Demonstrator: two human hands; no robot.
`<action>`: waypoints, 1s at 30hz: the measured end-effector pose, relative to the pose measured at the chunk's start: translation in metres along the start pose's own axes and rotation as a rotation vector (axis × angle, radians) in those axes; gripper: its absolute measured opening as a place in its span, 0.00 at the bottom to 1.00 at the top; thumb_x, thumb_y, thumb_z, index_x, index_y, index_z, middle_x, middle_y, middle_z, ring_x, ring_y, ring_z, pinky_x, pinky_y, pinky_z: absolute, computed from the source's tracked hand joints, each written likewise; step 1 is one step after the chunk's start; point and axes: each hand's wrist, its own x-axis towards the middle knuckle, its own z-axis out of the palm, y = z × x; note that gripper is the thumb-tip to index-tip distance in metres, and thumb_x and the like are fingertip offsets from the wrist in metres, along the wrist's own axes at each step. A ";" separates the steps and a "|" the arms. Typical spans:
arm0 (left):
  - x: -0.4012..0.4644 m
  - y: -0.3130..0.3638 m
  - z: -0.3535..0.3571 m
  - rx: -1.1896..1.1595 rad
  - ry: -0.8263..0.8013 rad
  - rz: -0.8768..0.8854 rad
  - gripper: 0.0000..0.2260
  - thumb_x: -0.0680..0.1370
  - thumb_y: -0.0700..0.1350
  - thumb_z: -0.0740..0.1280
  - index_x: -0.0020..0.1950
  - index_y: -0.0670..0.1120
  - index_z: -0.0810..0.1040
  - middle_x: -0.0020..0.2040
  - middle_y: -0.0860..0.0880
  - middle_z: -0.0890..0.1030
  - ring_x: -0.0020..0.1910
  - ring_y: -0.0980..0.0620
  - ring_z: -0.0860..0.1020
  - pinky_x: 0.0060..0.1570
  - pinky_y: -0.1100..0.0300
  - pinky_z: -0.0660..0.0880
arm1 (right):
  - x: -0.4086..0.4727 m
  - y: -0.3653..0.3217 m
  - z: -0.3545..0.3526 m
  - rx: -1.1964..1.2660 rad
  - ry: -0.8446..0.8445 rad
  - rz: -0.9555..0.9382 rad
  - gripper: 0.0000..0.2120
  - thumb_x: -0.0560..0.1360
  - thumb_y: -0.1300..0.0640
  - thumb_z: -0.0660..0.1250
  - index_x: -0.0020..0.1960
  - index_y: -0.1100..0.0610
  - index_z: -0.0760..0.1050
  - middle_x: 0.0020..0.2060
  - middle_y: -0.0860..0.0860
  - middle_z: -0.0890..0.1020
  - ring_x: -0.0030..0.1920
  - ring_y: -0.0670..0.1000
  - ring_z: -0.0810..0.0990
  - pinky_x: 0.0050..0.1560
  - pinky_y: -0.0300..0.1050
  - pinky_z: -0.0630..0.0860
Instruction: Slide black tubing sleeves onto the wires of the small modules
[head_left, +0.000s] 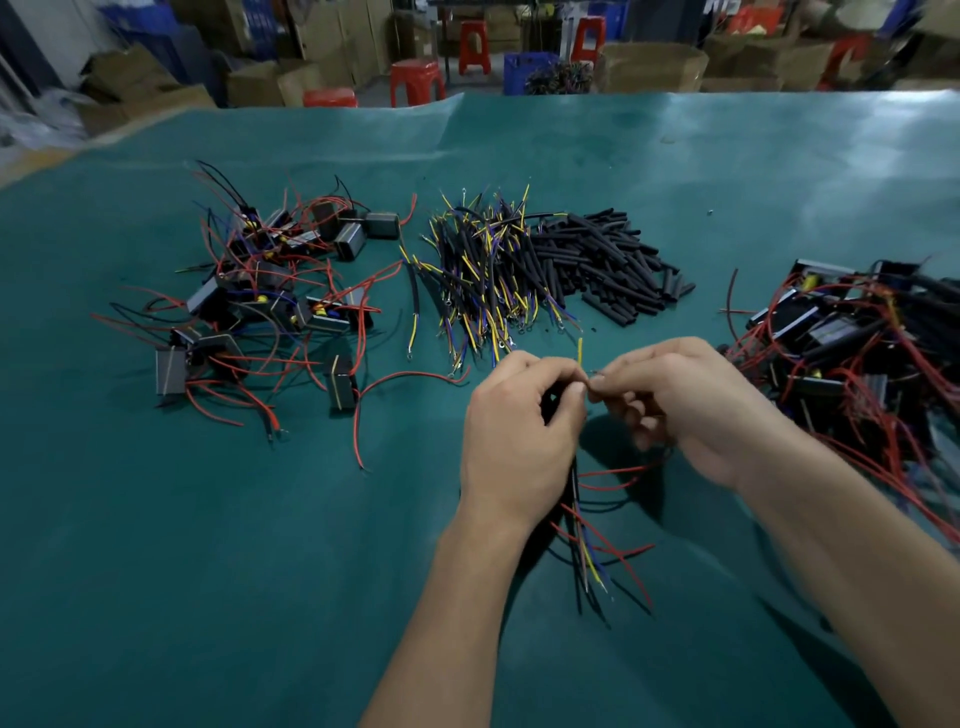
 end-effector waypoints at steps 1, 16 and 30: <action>0.001 0.000 0.000 -0.031 0.022 -0.029 0.05 0.76 0.38 0.71 0.46 0.47 0.85 0.42 0.50 0.81 0.43 0.54 0.79 0.49 0.58 0.75 | 0.001 0.001 -0.001 -0.040 -0.018 -0.062 0.13 0.74 0.64 0.72 0.30 0.58 0.81 0.23 0.50 0.74 0.23 0.46 0.70 0.22 0.36 0.67; 0.007 -0.002 -0.003 -0.267 -0.030 -0.254 0.06 0.76 0.37 0.72 0.44 0.48 0.84 0.40 0.53 0.83 0.37 0.61 0.76 0.45 0.62 0.73 | 0.003 0.003 -0.015 -0.675 0.091 -0.821 0.03 0.73 0.58 0.78 0.46 0.52 0.87 0.38 0.42 0.85 0.39 0.44 0.83 0.41 0.44 0.79; 0.006 -0.003 -0.002 -0.234 -0.046 -0.227 0.06 0.77 0.37 0.71 0.45 0.48 0.84 0.40 0.53 0.83 0.38 0.59 0.77 0.46 0.59 0.76 | 0.014 0.015 -0.007 -0.324 0.125 -0.561 0.05 0.78 0.59 0.72 0.44 0.51 0.83 0.36 0.49 0.84 0.39 0.51 0.82 0.40 0.47 0.79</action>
